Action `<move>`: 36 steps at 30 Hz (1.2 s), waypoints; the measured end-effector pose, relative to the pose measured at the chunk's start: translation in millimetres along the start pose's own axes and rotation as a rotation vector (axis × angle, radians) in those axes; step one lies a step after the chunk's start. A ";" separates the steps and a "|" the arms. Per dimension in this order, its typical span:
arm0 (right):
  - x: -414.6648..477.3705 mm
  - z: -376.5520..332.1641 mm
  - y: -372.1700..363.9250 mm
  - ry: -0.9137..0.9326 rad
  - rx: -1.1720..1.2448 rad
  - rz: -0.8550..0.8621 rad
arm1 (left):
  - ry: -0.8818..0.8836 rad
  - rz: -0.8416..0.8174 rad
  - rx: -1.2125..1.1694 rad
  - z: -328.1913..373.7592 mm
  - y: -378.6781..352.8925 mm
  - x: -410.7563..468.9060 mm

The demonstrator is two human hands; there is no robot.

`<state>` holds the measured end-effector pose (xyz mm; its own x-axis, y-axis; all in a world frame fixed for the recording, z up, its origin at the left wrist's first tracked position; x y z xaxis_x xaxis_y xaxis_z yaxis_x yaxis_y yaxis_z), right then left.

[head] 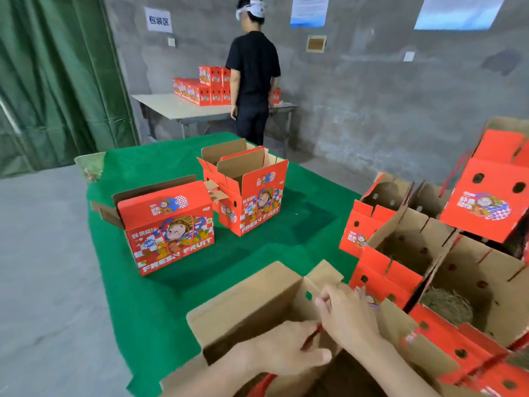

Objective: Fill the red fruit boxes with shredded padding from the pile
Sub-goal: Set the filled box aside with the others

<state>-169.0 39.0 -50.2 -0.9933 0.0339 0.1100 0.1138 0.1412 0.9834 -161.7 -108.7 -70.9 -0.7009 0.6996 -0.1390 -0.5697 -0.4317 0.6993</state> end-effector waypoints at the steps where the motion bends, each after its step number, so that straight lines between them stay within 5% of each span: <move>1: 1.1 -1.5 -2.9 0.018 -0.027 -0.020 | -0.006 0.090 -0.039 -2.1 11.7 1.0; 8: 76.4 -63.7 -0.7 0.155 0.098 -0.076 | 0.225 0.674 -0.264 -108.9 169.4 10.9; 12: 157.5 -136.9 -10.1 0.226 0.209 -0.120 | 0.467 0.847 -0.118 -201.1 247.8 23.3; 19: 303.3 -217.1 -54.9 0.167 0.302 -0.135 | 0.823 0.657 0.509 -336.8 345.8 48.1; 24: 404.6 -226.7 -83.0 0.050 0.250 -0.041 | 0.706 0.427 0.828 -367.0 365.7 60.8; 31: 481.6 -237.0 -115.0 0.168 -0.067 -0.164 | 0.475 0.368 0.576 -373.8 355.2 62.5; 36: 520.4 -241.9 -116.4 0.096 0.251 -0.035 | 0.454 0.440 0.577 -372.2 364.7 67.0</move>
<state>-703.5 -199.1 -72.6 -0.9925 -0.0682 0.1012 0.0677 0.3823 0.9216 -576.2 -431.2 -86.1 -0.9812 0.1869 0.0478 0.0162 -0.1673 0.9858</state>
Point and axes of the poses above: each hand's wrist, its own x-axis towards the middle knuckle, its own y-axis out of the back of the hand, z = x × y, the point moved 1 cm from there along x, towards the middle knuckle, and after that the axes turned 2 degrees about x, right-handed, at the moved point
